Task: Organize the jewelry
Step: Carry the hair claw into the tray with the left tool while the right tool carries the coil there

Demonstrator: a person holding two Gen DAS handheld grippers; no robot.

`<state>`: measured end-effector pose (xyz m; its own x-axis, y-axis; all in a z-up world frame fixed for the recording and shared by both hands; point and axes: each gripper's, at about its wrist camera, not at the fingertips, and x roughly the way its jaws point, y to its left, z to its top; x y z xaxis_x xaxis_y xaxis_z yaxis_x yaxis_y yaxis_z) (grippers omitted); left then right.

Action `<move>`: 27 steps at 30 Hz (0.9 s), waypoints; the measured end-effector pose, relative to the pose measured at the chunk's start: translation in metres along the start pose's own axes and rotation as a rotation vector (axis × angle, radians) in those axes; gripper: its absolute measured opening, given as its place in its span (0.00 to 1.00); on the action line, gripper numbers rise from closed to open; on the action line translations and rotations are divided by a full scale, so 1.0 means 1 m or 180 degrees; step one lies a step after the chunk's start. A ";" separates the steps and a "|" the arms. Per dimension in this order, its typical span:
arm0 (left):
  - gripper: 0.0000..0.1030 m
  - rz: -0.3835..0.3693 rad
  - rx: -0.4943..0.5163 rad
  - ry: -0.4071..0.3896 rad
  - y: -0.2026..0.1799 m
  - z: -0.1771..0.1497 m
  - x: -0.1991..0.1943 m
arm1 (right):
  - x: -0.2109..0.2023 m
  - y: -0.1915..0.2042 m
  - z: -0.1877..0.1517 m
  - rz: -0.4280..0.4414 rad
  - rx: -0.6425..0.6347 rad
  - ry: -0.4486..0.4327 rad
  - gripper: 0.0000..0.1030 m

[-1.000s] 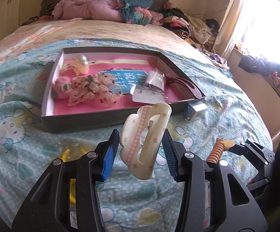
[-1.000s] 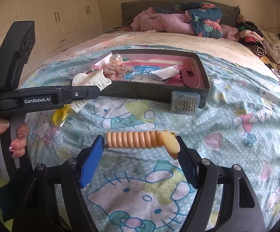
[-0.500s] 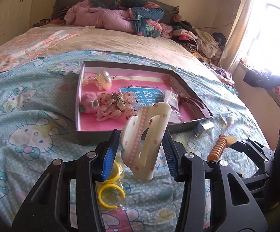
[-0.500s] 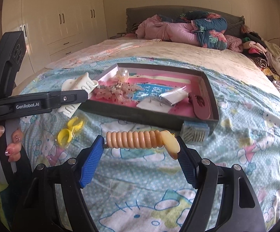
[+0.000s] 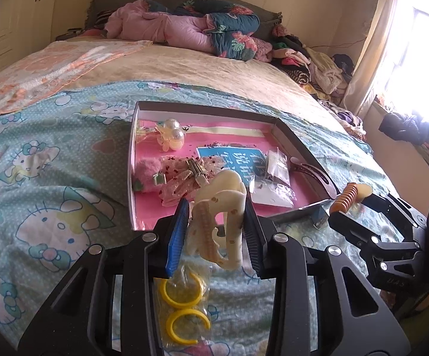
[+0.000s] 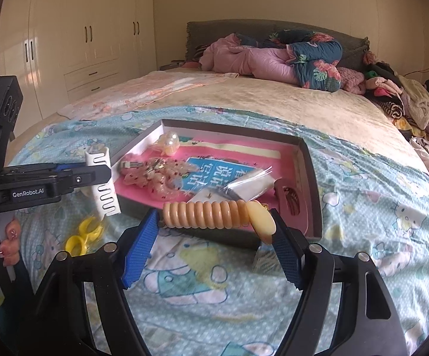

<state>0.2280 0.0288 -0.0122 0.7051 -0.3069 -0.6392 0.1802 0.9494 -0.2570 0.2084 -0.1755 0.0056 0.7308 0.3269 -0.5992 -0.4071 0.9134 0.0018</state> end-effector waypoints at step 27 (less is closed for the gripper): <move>0.27 0.0029 0.0126 0.0070 -0.019 0.037 0.058 | 0.064 -0.040 0.035 -0.0325 -0.0067 0.0108 0.69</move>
<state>0.2908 -0.0044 -0.0182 0.6916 -0.2991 -0.6574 0.2011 0.9540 -0.2224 0.2910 -0.1827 -0.0051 0.7503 0.2237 -0.6221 -0.3430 0.9361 -0.0772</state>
